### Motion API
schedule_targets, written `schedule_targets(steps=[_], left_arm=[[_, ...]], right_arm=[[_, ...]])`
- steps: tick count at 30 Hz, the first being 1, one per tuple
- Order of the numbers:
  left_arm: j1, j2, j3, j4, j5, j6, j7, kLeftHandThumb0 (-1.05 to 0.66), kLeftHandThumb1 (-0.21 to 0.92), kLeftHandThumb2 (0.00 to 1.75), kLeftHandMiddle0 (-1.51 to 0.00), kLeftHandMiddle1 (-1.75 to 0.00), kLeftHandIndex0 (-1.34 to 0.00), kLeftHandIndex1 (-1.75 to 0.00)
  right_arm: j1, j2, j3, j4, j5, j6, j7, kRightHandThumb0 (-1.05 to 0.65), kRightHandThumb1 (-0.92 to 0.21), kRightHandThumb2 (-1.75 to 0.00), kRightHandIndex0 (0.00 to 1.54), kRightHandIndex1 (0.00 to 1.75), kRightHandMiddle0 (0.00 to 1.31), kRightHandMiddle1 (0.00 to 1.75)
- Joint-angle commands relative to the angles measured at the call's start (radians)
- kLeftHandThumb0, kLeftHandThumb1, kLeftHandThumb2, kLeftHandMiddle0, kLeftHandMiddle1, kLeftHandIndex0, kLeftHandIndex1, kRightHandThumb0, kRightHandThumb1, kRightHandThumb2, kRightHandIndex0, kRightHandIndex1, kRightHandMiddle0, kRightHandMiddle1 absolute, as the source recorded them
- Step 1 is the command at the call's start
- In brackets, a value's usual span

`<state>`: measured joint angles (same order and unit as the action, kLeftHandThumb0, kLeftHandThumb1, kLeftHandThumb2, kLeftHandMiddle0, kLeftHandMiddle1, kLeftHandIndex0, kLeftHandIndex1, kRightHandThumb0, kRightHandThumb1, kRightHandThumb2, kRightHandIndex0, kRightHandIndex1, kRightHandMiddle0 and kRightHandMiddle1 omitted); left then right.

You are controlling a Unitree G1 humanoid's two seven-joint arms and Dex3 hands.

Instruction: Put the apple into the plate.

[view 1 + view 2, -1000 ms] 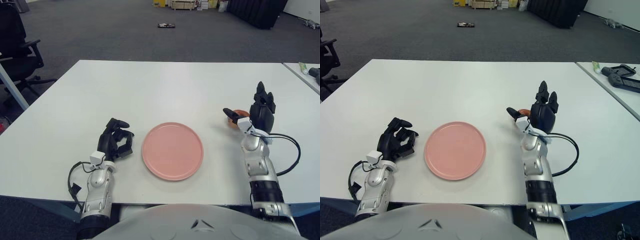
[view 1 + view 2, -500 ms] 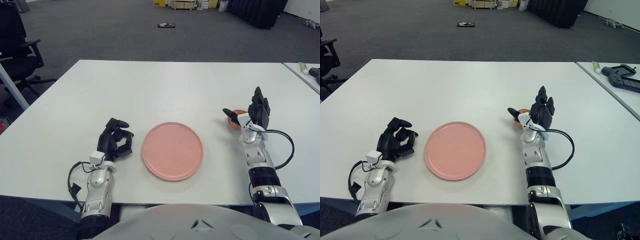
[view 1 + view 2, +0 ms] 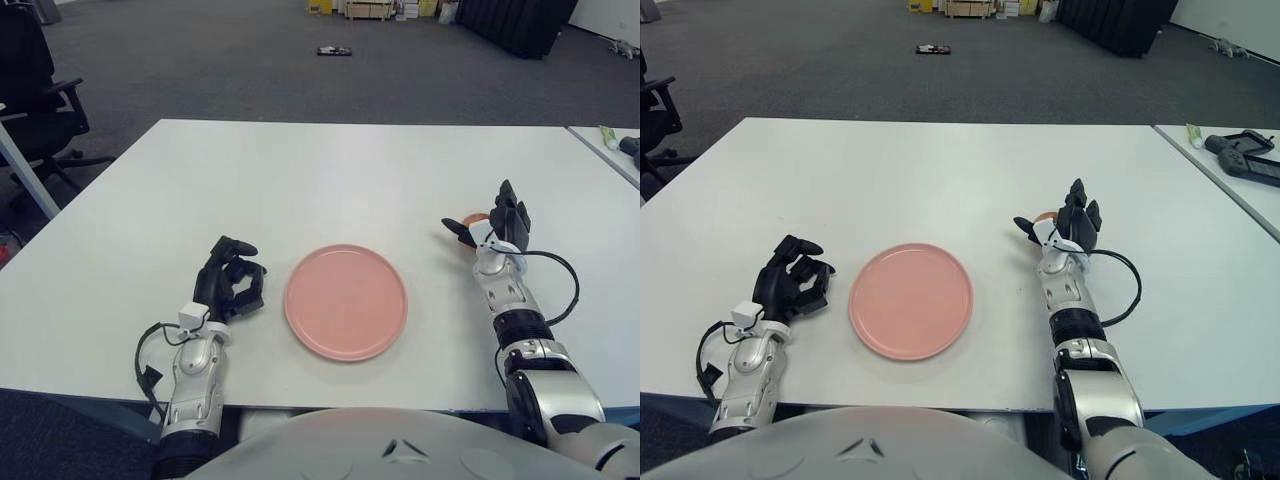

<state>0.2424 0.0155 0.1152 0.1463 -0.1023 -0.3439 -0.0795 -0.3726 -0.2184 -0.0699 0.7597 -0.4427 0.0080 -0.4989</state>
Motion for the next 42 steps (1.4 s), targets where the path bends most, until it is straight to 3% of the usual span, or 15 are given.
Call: schedule_targets(steps=[1, 10, 14, 30, 36, 42], left_arm=[[0.002, 0.006, 0.001, 0.000, 0.013, 0.012, 0.009, -0.01, 0.39, 1.18, -0.59, -1.56, -0.41, -1.75], [0.006, 0.004, -0.001, -0.009, -0.001, 0.013, -0.003, -0.01, 0.39, 1.17, -0.61, -1.54, -0.40, -1.75], [0.006, 0.004, 0.000, -0.013, -0.005, 0.024, -0.005, -0.01, 0.39, 1.17, -0.61, -1.54, -0.39, -1.75], [0.003, 0.006, -0.002, -0.011, -0.004, 0.017, -0.007, -0.01, 0.40, 1.18, -0.58, -1.57, -0.40, -1.75], [0.005, 0.003, -0.001, -0.013, -0.005, 0.021, -0.002, -0.01, 0.40, 1.17, -0.59, -1.55, -0.41, -1.75], [0.007, 0.001, -0.001, -0.018, -0.010, 0.027, -0.003, -0.01, 0.40, 1.17, -0.60, -1.54, -0.40, -1.75]], right_arm=[[-0.014, 0.001, 0.009, 0.107, 0.032, -0.022, -0.002, -1.05, -0.71, -0.25, 0.00, 0.00, 0.00, 0.00], [-0.005, 0.006, 0.040, 0.256, 0.054, -0.097, -0.030, -1.05, -0.73, -0.22, 0.00, 0.00, 0.00, 0.00], [0.018, 0.010, 0.063, 0.236, 0.049, -0.078, -0.024, -1.04, -0.75, -0.22, 0.00, 0.00, 0.00, 0.00], [0.056, 0.031, 0.123, 0.133, 0.045, 0.160, -0.010, -0.87, -0.82, -0.25, 0.00, 0.00, 0.00, 0.00], [0.064, 0.028, 0.128, 0.097, 0.044, 0.221, -0.013, -0.76, -0.66, -0.60, 0.00, 0.00, 0.00, 0.04], [0.068, 0.027, 0.124, 0.070, 0.041, 0.264, -0.034, -0.68, -0.62, -0.72, 0.05, 0.04, 0.00, 0.22]])
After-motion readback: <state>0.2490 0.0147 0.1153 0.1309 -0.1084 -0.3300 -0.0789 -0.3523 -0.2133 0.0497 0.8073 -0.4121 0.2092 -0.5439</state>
